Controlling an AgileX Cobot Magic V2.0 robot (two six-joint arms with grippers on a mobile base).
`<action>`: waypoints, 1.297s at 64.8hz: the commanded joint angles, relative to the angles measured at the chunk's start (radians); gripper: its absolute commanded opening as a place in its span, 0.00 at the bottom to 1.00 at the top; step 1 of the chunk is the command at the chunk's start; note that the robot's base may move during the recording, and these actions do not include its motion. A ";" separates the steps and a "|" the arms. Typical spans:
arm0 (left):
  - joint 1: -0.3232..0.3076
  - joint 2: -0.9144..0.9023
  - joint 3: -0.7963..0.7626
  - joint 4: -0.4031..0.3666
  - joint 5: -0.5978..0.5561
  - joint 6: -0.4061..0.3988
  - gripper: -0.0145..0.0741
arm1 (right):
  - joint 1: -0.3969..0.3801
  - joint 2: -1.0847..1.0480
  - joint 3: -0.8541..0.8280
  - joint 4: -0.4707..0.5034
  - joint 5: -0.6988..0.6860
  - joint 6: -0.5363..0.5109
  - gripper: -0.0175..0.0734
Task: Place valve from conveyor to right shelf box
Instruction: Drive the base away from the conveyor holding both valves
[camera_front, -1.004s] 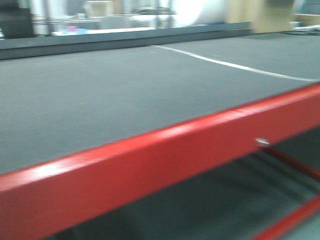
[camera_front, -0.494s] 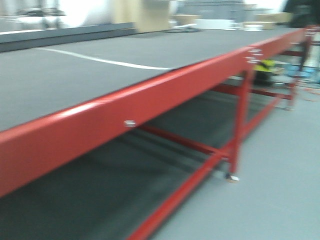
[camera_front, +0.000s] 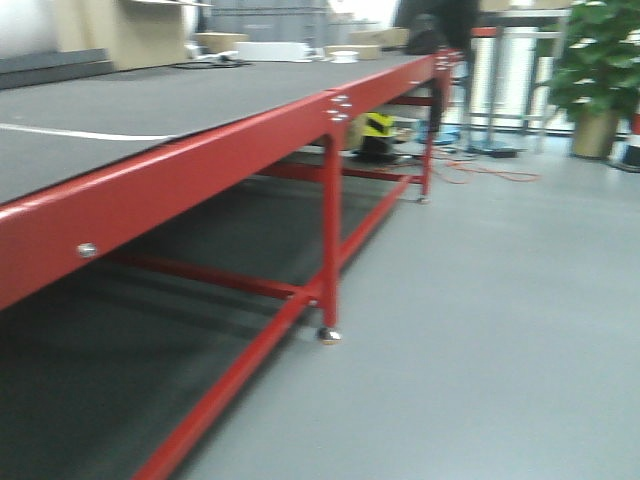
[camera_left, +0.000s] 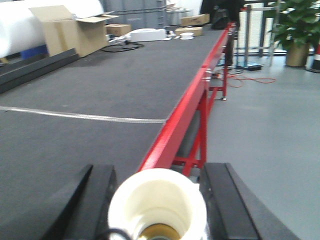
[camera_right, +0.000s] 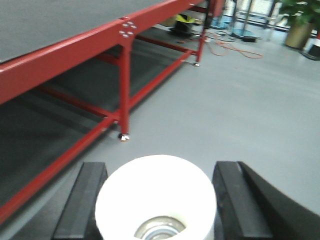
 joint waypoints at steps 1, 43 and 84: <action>-0.007 -0.006 -0.007 -0.004 -0.058 -0.007 0.04 | -0.001 -0.008 -0.018 -0.006 -0.085 -0.004 0.02; -0.024 -0.006 -0.007 -0.005 -0.058 -0.007 0.04 | -0.001 -0.008 -0.018 -0.006 -0.085 -0.004 0.02; -0.057 -0.006 -0.007 -0.005 -0.058 -0.007 0.04 | -0.001 -0.008 -0.018 -0.006 -0.085 -0.004 0.02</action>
